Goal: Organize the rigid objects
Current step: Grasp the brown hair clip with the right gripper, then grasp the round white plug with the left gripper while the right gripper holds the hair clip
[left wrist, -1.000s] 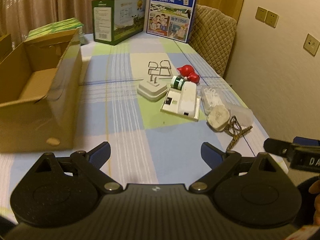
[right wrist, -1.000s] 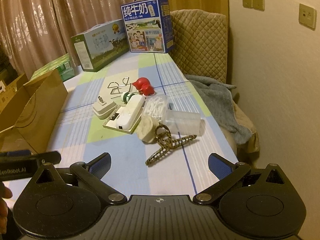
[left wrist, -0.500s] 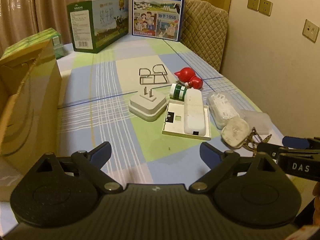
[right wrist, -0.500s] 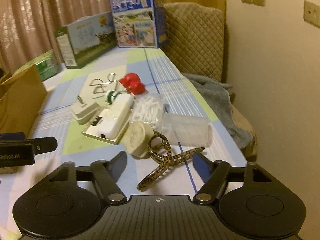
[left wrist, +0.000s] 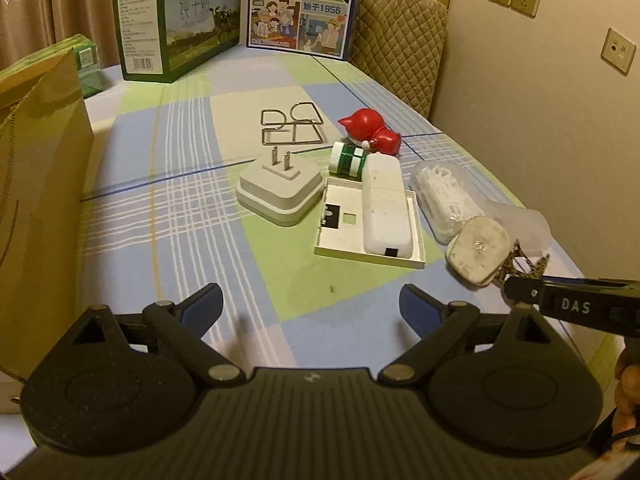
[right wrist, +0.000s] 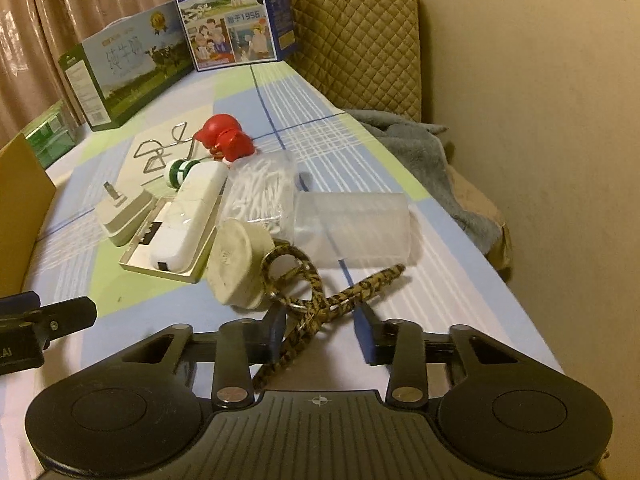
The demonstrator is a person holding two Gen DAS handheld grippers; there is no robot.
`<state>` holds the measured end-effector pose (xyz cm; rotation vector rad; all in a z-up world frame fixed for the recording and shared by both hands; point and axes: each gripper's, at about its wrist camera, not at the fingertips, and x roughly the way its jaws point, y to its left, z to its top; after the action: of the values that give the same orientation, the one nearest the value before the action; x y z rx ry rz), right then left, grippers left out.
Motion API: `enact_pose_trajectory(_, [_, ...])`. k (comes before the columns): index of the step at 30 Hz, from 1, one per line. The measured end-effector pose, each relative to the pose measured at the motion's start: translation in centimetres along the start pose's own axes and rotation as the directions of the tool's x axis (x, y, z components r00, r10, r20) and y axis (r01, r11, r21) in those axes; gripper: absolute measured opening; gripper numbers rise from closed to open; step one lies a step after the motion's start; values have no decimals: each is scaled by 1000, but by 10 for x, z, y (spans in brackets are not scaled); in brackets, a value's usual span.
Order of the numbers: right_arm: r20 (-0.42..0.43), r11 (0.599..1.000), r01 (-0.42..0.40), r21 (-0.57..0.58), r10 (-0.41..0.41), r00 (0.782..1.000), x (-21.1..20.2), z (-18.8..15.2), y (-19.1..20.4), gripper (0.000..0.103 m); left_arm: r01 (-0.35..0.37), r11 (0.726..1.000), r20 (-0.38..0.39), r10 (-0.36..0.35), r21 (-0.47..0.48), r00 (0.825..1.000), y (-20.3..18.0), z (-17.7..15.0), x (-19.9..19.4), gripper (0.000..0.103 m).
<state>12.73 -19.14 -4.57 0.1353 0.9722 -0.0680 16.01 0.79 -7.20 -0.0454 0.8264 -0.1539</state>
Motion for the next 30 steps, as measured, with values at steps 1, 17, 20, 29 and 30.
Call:
enact_pose_trajectory(1, [2, 1000, 1, 4, -1, 1000, 0, 0, 0, 33, 4, 1000, -2, -4, 2, 1000, -1, -1, 1, 93])
enact_pose_trajectory(17, [-39, 992, -115, -47, 113, 993, -1, -5, 15, 1, 60, 996, -3, -60, 59, 998, -1, -1, -2, 90])
enact_pose_trajectory(20, [-61, 980, -182, -85, 177, 982, -3, -9, 25, 1, 78, 995, -6, -77, 69, 997, 2, -1, -4, 90])
enact_pose_trajectory(29, [-132, 914, -359, -188, 339, 932, -10, -22, 49, 1, 103, 993, -8, -103, 57, 995, 15, -2, -12, 90])
enact_pose_trajectory(30, [-142, 902, -379, -206, 356, 924, -12, -24, 52, 1, 110, 992, -5, -110, 56, 994, 15, -2, -14, 90])
